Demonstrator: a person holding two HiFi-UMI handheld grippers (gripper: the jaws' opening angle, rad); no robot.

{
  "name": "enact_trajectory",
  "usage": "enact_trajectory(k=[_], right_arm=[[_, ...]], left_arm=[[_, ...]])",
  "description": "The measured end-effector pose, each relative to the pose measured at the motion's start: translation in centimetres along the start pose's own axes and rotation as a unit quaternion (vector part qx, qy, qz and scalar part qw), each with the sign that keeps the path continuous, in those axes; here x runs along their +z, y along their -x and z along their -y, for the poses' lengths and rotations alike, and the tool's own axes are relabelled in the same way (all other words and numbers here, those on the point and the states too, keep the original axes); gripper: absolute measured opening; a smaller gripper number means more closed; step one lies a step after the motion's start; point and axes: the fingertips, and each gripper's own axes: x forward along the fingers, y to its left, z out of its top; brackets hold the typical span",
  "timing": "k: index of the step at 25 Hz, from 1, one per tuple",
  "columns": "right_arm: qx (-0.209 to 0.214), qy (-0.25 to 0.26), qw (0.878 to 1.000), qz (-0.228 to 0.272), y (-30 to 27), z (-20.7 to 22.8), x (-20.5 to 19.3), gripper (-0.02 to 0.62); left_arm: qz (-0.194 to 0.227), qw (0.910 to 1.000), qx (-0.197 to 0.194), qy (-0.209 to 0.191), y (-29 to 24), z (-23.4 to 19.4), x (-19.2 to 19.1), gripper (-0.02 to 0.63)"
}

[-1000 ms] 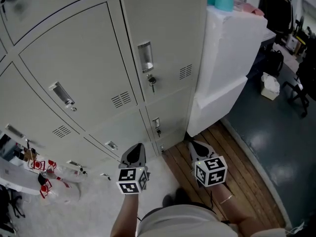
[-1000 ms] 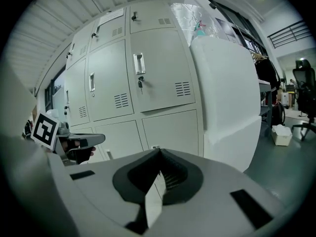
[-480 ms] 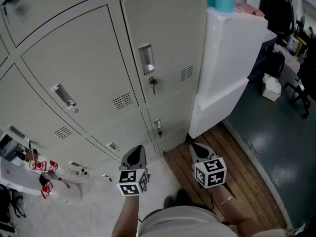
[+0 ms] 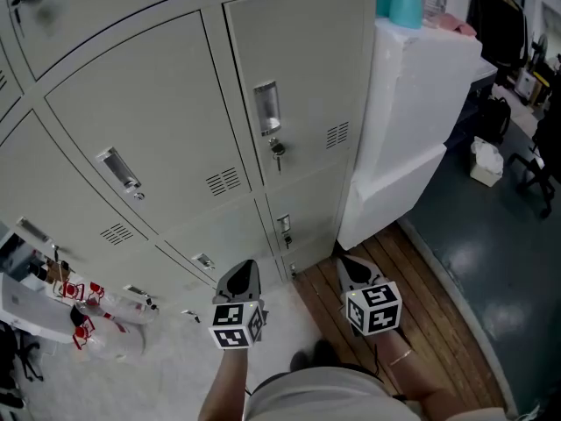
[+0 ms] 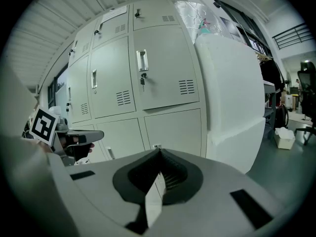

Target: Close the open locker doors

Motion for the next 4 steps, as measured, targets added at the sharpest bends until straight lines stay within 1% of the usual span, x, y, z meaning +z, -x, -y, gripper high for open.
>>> enact_trajectory(k=[4], right_arm=[[0.005,0.000,1.000,0.001,-0.06,-0.37,0.07,0.002]], left_arm=[[-0.001,1.0000,0.004,0.000,0.32,-0.20,-0.01,0.020]])
